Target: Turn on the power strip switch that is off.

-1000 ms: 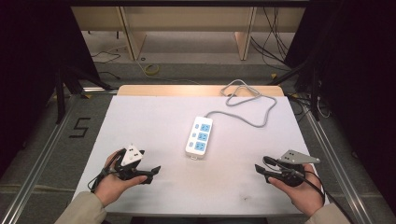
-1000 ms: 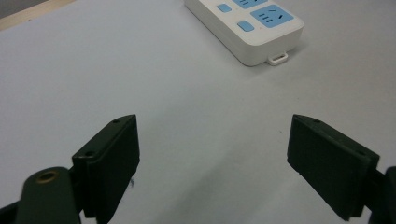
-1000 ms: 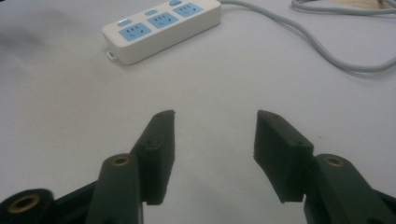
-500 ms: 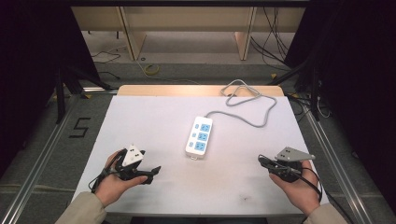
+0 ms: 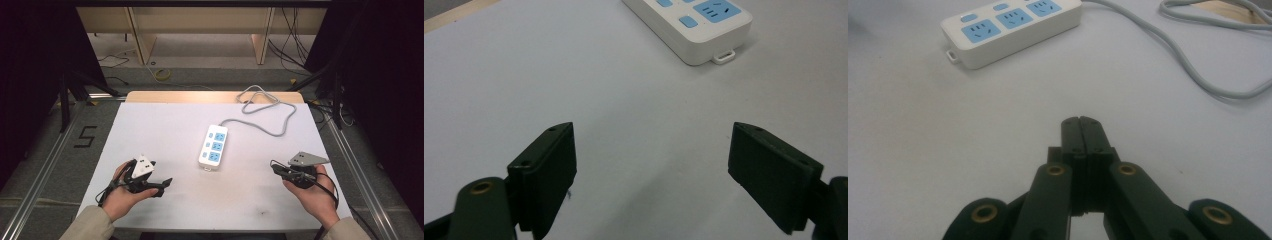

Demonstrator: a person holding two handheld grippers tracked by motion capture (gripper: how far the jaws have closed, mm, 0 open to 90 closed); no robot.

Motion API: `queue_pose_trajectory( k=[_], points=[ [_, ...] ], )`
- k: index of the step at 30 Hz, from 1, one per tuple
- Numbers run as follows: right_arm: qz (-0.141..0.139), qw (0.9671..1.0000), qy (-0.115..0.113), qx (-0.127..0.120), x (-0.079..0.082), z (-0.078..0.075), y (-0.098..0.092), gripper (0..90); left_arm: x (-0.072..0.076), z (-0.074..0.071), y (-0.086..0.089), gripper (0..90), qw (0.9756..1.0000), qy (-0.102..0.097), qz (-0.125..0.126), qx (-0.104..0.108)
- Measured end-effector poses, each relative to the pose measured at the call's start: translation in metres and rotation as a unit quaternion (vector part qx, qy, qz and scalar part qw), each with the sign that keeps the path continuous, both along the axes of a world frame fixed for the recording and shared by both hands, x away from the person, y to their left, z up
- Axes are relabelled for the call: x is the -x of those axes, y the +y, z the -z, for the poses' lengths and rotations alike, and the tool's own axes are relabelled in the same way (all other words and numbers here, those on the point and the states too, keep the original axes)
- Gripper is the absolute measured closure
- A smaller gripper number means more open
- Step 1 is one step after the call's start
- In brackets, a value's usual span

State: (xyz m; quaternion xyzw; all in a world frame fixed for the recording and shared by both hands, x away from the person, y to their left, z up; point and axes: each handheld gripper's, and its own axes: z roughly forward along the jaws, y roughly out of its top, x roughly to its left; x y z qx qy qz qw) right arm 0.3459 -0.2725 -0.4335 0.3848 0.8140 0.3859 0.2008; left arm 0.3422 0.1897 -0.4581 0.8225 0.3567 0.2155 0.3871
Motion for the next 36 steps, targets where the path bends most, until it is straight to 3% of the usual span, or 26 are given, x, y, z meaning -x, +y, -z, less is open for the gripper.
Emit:
queue_pose_trajectory(
  k=[36],
  points=[
    [-0.008,0.9999,-0.006,0.008,-0.033,-0.008,0.027,90.0,0.0,0.001,-0.001,19.2,1.0,-0.004,0.002,-0.005]
  ],
)
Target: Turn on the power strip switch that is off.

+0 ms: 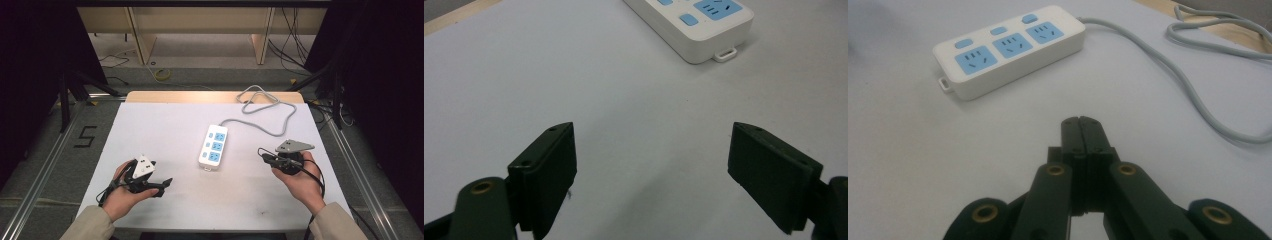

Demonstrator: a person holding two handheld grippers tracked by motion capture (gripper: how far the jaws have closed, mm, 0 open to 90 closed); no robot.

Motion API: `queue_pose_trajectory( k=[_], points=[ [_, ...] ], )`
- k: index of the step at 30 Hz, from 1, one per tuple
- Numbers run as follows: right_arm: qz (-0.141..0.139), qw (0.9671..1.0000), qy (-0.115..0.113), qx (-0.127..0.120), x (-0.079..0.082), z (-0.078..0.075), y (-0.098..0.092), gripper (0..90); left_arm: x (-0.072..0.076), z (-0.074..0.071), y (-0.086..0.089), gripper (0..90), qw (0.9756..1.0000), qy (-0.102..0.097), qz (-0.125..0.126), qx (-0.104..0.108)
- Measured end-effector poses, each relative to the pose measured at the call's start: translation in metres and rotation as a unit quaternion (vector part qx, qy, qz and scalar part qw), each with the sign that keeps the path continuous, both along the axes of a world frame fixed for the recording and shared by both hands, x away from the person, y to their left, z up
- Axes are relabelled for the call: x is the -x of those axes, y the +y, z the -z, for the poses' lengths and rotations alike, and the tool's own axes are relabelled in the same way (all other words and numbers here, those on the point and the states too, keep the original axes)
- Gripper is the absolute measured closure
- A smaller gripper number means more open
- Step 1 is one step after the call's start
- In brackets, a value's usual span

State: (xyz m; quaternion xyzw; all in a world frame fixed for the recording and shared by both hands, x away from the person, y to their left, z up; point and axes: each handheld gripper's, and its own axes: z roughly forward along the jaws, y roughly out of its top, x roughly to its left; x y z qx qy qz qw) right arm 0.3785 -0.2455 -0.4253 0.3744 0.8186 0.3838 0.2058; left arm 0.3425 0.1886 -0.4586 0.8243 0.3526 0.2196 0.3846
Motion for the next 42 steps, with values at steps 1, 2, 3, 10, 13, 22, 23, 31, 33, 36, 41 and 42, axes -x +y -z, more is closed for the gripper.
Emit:
queue_pose_trajectory(
  k=[1,2,3,10,13,22,23,31,33,36,41,42],
  points=[
    [0.0,1.0,-0.001,0.0,-0.001,0.0,0.001,90.0,0.0,0.0,0.0,19.3,1.0,0.0,0.0,0.0],
    [0.0,1.0,0.0,0.0,-0.002,0.0,0.001,90.0,0.0,0.0,0.0,19.2,1.0,0.0,0.0,0.0],
    [0.0,1.0,-0.001,0.0,-0.003,0.0,0.002,90.0,0.0,0.0,0.0,19.3,1.0,0.0,0.0,0.0],
    [0.001,1.0,-0.002,0.003,-0.009,-0.002,0.006,90.0,0.0,0.0,0.0,19.2,1.0,-0.001,0.0,-0.001],
    [0.0,1.0,-0.003,0.005,-0.011,-0.003,0.008,90.0,0.0,0.0,0.0,19.3,1.0,-0.001,0.0,-0.001],
    [0.001,1.0,-0.001,0.005,-0.019,-0.004,0.013,90.0,0.0,0.0,0.0,19.3,1.0,-0.002,0.0,-0.002],
    [0.002,1.0,0.0,0.006,-0.02,-0.004,0.014,90.0,0.0,0.0,0.0,19.3,1.0,-0.002,0.0,-0.003],
    [0.002,1.0,0.0,0.006,-0.027,-0.005,0.019,90.0,0.0,0.0,0.0,19.3,1.0,-0.002,0.001,-0.004],
    [0.001,1.0,0.0,0.006,-0.03,-0.005,0.022,90.0,0.0,0.0,0.0,19.3,1.0,-0.001,0.001,-0.006],
    [0.0,1.0,0.0,0.006,-0.032,-0.006,0.024,90.0,0.0,0.0,0.0,19.3,1.0,-0.002,0.0,-0.004],
    [0.0,1.0,0.001,0.005,-0.035,-0.006,0.027,90.0,0.0,0.0,0.0,19.3,1.0,-0.002,0.001,-0.004],
    [0.0,1.0,0.002,0.006,-0.036,-0.006,0.027,90.0,0.0,0.0,0.0,19.3,1.0,-0.002,0.002,-0.006]
  ],
)
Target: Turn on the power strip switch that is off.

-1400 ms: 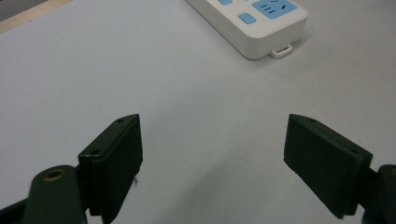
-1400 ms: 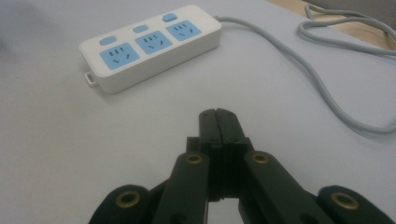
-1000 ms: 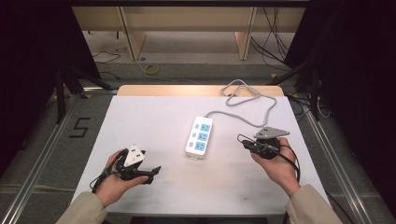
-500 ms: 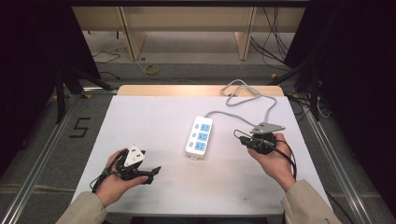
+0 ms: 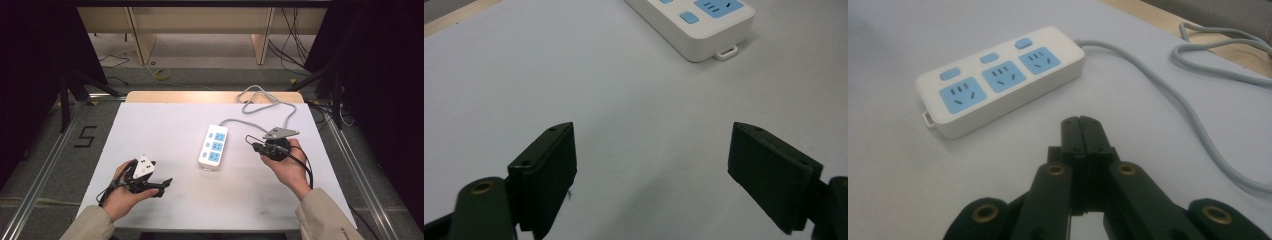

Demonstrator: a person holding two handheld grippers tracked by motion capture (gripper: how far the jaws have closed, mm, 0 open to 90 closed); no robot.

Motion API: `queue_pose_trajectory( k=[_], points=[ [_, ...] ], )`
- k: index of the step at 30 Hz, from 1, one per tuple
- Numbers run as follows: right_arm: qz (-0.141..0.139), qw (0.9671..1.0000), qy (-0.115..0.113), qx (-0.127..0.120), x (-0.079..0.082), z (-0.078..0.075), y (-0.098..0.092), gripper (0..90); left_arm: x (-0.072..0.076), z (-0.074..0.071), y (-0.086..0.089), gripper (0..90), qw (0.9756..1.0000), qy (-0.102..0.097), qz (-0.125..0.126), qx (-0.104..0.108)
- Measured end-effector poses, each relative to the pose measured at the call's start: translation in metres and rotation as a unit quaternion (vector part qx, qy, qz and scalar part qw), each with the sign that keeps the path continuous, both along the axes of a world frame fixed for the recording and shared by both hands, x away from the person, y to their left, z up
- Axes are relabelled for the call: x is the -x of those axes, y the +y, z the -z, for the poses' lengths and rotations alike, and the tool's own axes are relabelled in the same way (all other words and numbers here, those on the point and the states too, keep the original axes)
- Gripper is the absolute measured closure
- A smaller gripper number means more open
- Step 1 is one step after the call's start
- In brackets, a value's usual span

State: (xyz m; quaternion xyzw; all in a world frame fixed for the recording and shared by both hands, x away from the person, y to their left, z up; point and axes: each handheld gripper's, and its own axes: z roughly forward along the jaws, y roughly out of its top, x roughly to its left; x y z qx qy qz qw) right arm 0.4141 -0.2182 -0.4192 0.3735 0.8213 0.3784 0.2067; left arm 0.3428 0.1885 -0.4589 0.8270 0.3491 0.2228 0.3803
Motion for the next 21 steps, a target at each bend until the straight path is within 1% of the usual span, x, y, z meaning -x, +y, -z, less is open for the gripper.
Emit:
queue_pose_trajectory(
  k=[21],
  points=[
    [-0.002,1.0,-0.001,0.003,-0.0091,0.0001,0.0085,90.0,-0.0001,0.0001,-0.0001,19.2,1.0,0.0,0.001,0.0]
  ],
)
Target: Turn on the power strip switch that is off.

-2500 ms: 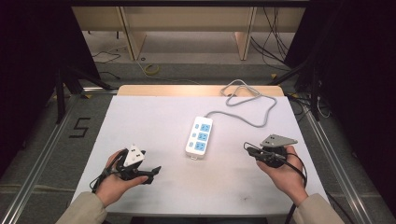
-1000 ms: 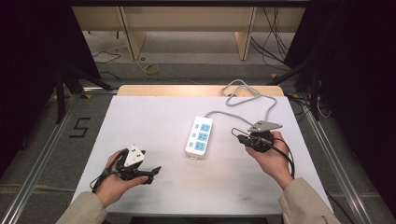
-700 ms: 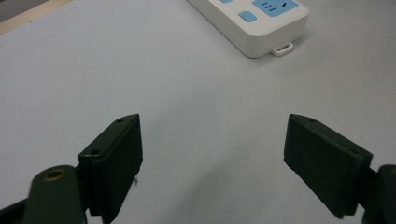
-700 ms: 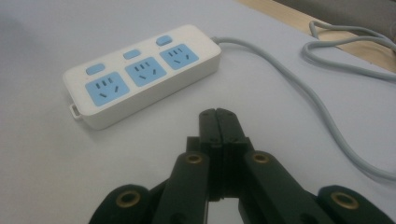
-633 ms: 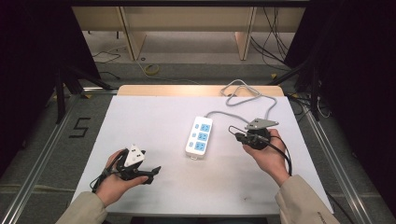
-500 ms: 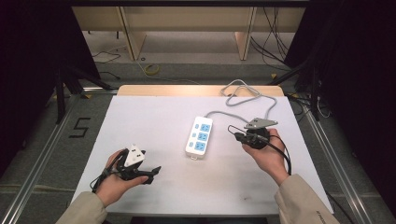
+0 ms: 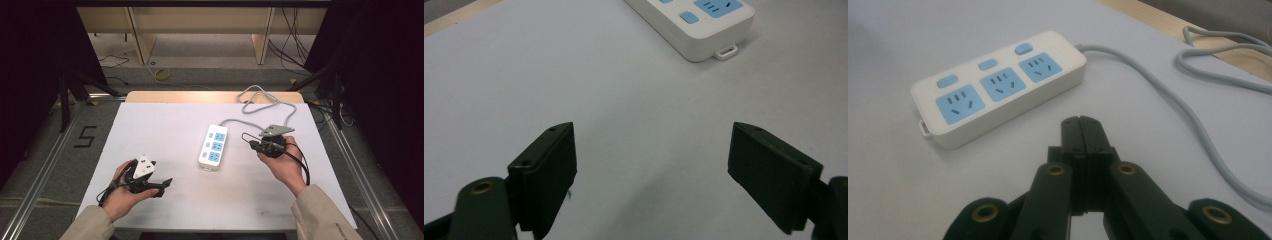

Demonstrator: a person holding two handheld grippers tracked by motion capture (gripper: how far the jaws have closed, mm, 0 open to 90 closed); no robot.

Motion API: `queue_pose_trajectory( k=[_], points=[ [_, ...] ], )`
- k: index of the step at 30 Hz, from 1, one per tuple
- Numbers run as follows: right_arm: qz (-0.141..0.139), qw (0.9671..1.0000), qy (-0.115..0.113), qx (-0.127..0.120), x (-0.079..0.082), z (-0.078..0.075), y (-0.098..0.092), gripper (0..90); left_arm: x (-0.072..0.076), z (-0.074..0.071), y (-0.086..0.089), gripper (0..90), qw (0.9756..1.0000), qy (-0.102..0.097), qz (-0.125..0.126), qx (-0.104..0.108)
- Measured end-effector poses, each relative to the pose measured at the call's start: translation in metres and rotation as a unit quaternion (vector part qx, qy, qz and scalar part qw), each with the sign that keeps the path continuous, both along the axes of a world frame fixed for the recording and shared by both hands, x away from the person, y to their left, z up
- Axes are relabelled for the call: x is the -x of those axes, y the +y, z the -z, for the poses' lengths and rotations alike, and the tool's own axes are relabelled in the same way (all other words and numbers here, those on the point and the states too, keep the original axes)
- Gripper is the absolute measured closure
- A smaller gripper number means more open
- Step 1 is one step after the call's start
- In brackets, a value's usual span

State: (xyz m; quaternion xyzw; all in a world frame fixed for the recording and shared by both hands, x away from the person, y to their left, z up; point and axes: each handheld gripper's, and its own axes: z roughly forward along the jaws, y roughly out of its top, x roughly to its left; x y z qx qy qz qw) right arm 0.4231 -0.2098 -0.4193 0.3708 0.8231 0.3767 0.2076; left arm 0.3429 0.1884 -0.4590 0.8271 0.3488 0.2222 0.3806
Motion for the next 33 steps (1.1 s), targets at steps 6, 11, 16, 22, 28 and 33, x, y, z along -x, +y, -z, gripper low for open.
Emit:
queue_pose_trajectory(
  k=[6,11,16,22,28,33],
  points=[
    [-0.001,1.0,0.001,0.001,-0.002,0.0,0.003,90.0,0.0,0.0,0.0,19.2,1.0,-0.001,-0.001,0.002],
    [-0.001,1.0,0.001,0.001,-0.003,0.0,0.005,90.0,0.0,0.0,0.0,19.3,1.0,0.0,0.0,0.0],
    [-0.002,1.0,0.003,0.001,-0.005,0.001,0.007,90.0,0.0,0.0,0.0,19.2,1.0,0.0,0.001,0.0],
    [-0.002,1.0,0.004,0.001,-0.006,0.002,0.008,90.0,0.0,0.0,0.0,19.3,1.0,0.0,0.0,0.0],
    [0.0,1.0,0.007,0.002,-0.009,0.003,0.01,90.0,0.0,0.0,0.0,19.3,1.0,0.001,0.001,0.0],
    [-0.002,1.0,0.006,0.004,-0.01,0.002,0.012,90.0,0.0,0.0,0.0,19.3,1.0,0.001,0.001,0.0]
  ],
)
